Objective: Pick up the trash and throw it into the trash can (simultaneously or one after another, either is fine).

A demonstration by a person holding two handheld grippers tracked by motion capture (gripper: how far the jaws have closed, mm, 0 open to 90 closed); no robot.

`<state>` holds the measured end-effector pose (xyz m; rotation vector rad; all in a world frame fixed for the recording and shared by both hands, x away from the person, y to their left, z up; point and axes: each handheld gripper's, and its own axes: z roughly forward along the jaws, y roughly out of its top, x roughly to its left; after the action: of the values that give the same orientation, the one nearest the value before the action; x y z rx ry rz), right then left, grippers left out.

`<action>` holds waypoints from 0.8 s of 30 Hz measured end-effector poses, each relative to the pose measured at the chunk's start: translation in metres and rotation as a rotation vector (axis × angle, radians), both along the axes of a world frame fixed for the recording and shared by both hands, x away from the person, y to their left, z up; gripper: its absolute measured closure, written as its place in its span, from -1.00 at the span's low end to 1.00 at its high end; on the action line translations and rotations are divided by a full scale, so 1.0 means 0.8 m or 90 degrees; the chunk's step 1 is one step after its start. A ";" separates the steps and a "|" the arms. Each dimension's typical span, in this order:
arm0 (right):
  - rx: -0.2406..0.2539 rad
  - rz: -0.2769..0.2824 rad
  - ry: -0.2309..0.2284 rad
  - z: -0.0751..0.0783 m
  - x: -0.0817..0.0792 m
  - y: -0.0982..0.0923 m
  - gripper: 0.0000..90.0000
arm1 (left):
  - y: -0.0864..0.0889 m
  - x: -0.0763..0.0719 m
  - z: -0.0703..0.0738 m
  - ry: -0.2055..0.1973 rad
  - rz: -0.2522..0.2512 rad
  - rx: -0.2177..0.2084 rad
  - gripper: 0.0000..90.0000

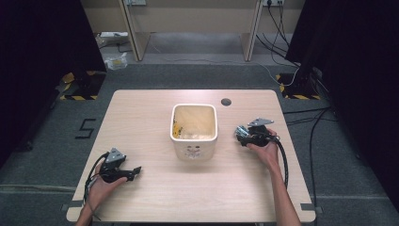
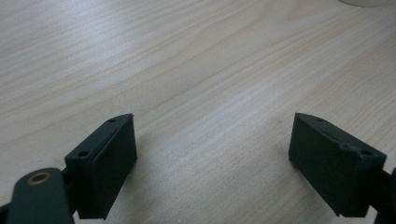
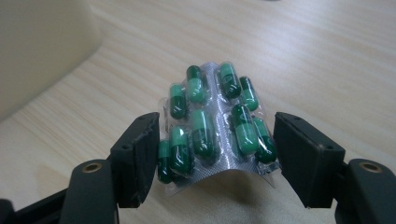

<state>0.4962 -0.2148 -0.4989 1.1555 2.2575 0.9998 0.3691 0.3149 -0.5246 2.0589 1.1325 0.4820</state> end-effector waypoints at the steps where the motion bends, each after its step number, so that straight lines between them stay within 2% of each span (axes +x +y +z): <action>1: 0.001 0.001 -0.004 0.004 -0.002 0.000 -0.24 | 0.000 0.000 0.000 0.000 0.000 0.000 -0.69; 6: 0.015 0.006 -0.026 0.019 -0.009 -0.001 -0.21 | 0.000 0.000 0.000 0.000 0.000 0.000 -0.69; 10: 0.040 0.003 -0.029 0.029 -0.012 -0.003 -0.21 | 0.000 0.000 0.000 0.000 0.000 0.000 -0.69; 16: 0.059 0.010 -0.049 0.051 -0.020 -0.002 -0.21 | 0.000 0.000 0.000 0.000 0.000 0.000 -0.69; 22: 0.076 0.021 -0.073 0.073 -0.031 0.005 -0.21 | 0.000 0.000 0.000 0.000 0.000 0.000 -0.69; 24: 0.073 0.021 -0.079 0.081 -0.035 0.007 -0.21 | 0.000 0.000 0.000 0.000 0.000 0.000 -0.69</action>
<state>0.4681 -0.2088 -0.4344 1.0739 2.1533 1.1937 0.3691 0.3148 -0.5246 2.0585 1.1328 0.4820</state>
